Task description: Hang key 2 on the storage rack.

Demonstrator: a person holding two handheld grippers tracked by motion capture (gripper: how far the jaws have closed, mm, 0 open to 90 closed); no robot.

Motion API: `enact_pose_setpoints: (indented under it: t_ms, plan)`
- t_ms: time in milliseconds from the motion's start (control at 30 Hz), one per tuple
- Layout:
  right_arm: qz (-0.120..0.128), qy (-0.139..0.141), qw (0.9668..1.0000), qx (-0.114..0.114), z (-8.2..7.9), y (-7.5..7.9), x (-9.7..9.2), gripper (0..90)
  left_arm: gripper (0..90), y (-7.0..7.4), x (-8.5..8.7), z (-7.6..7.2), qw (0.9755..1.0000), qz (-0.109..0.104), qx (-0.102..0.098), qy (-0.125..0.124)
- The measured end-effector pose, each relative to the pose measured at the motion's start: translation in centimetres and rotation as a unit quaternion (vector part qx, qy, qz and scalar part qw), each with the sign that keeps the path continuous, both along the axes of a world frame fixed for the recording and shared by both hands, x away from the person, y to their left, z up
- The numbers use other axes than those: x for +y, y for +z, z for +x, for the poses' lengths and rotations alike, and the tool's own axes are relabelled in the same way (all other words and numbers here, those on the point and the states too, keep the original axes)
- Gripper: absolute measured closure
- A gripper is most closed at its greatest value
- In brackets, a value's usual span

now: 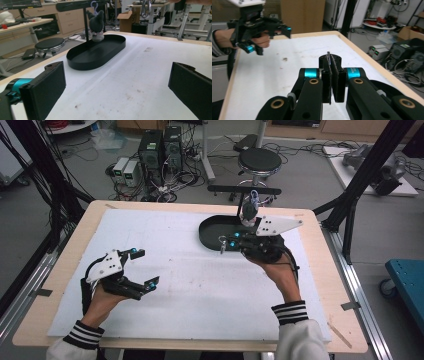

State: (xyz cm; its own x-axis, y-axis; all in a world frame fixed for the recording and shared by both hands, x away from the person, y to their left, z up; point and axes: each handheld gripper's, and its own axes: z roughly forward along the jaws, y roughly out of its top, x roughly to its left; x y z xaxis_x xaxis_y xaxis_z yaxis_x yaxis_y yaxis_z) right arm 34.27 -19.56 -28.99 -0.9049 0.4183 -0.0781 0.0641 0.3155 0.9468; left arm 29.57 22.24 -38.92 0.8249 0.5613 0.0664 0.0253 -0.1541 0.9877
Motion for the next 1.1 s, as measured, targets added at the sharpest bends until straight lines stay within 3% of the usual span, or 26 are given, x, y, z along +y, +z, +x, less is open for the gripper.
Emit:
enact_pose_setpoints:
  t_ms: [300, 400, 767, 867, 1100]
  plan:
    - [-0.013, -0.027, 0.9996, 0.001, 1.8, 1.6, -1.3, 88.3, 1.7, -1.9, 2.0, -0.8, 0.9994, -0.017, -0.012, 0.028]
    - [-0.018, -0.032, 0.9993, -0.003, 2.5, 2.1, -1.6, 88.3, 1.7, -2.6, 2.5, -1.0, 0.9987, -0.032, -0.013, 0.037]
    - [-0.053, -0.053, 0.9972, -0.003, 4.9, 4.2, -2.0, 88.3, 1.7, -4.2, 3.2, -1.5, 0.9968, -0.032, -0.038, 0.062]
    - [-0.058, -0.06, 0.9965, 0.001, 5.6, 4.7, -2.3, 88.3, 1.7, -4.4, 3.4, -1.4, 0.9967, -0.038, -0.031, 0.065]
    - [-0.065, -0.066, 0.9957, 0.006, 7.0, 5.5, -2.8, 88.3, 1.7, -5.4, 3.7, -1.7, 0.9955, -0.039, -0.039, 0.077]
